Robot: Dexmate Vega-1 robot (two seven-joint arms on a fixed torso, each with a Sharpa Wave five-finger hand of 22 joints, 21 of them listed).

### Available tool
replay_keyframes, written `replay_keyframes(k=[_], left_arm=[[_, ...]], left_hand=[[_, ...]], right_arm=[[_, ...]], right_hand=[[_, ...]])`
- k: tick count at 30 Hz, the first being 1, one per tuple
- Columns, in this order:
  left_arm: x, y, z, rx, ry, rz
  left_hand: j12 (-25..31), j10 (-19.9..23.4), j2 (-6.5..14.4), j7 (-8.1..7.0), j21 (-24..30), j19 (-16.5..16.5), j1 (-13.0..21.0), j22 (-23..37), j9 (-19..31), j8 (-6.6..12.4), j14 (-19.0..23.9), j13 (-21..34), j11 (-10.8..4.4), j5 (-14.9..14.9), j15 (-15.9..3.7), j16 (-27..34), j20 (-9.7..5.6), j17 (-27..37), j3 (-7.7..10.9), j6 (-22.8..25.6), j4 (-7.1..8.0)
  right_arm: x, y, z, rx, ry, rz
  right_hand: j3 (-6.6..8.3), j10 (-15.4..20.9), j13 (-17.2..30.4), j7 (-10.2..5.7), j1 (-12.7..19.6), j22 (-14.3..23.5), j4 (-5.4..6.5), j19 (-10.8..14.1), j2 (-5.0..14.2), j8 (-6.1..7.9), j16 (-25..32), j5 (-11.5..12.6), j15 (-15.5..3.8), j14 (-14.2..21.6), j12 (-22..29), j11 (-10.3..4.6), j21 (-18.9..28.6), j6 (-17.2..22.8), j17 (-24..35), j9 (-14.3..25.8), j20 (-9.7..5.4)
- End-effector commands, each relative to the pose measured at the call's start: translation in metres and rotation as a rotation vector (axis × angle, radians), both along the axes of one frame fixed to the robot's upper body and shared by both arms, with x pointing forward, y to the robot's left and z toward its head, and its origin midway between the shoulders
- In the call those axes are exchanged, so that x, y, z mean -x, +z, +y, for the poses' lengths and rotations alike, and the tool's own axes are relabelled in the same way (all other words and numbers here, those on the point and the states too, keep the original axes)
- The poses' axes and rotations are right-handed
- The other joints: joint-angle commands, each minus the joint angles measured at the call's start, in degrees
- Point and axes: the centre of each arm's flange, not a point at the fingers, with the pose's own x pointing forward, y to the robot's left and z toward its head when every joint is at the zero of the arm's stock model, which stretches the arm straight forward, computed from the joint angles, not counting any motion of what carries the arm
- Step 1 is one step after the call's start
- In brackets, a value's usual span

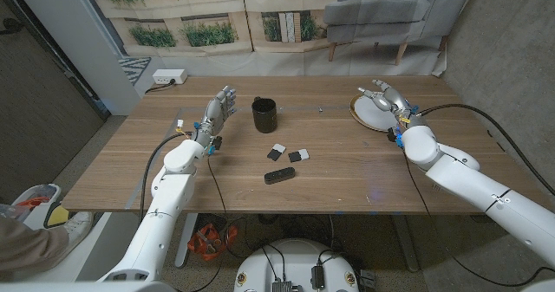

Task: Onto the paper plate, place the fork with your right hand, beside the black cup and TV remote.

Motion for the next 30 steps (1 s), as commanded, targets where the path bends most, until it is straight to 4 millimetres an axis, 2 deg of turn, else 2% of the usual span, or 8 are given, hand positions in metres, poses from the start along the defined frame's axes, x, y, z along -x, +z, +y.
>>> replay_keyframes(k=[1, 20, 25, 30], left_arm=[[0.0003, -0.0006, 0.0016, -0.006, 0.006, 0.005], [-0.0005, 0.0016, -0.0008, -0.005, 0.001, -0.001], [-0.0014, 0.0016, -0.0012, -0.005, -0.002, 0.001], [-0.0022, 0.0026, -0.0016, -0.009, -0.002, -0.001]], left_hand=[[0.09, -0.19, 0.03, 0.21, -0.14, 0.08, 0.58, 0.31, 0.14, 0.02, -0.6, 0.11, 0.14, 0.08, 0.01, -0.04, -0.24, 0.15, 0.12, -0.04, -0.39], [0.1, -0.21, 0.1, 0.21, -0.53, 0.15, 0.69, 0.31, 0.14, 0.04, -0.68, 0.11, 0.0, 0.05, 0.07, 0.08, -0.13, 0.14, 0.11, 0.1, -0.61], [0.14, -0.13, 0.12, 0.12, -0.62, 0.19, 0.7, 0.32, 0.14, 0.06, -0.72, 0.11, 0.04, 0.04, 0.07, 0.1, -0.16, 0.14, 0.1, 0.18, -0.66], [0.13, -0.15, 0.13, 0.07, -0.72, 0.21, 0.71, 0.32, 0.14, 0.08, -0.74, 0.11, 0.07, 0.04, 0.07, 0.12, -0.16, 0.14, 0.09, 0.25, -0.71]], right_arm=[[0.002, 0.0017, -0.0004, 0.034, -0.041, 0.002], [0.0072, 0.0032, -0.0052, 0.048, -0.074, -0.002], [0.0073, 0.0023, -0.006, 0.039, -0.084, -0.014], [0.0079, 0.0016, -0.0068, 0.045, -0.094, -0.01]], right_hand=[[0.29, 0.0, 0.25, -0.18, 0.31, 0.28, -0.36, 0.15, 0.13, -0.1, -0.09, 0.13, 0.13, -0.26, 0.04, 0.04, 0.13, 0.29, 0.21, 0.32, -0.28], [0.4, 1.1, 0.31, 0.01, 0.72, 0.28, -0.62, -0.07, 0.33, -0.12, -0.12, 0.1, 0.07, -0.49, 0.4, -0.18, 0.07, 0.57, 0.25, 0.34, -0.42], [1.07, 2.26, 0.35, -0.01, 1.41, 0.28, -0.68, 0.19, 1.65, 0.22, 0.15, 0.05, -0.07, 0.05, 0.76, -0.08, 0.19, 1.68, 0.28, 0.35, -0.46], [1.27, 2.47, 0.36, -0.1, 1.77, 0.27, -0.86, 0.33, 1.87, 0.22, 0.25, 0.0, -0.07, 0.34, 0.78, -0.4, 0.23, 1.84, 0.26, 0.35, -0.52]])
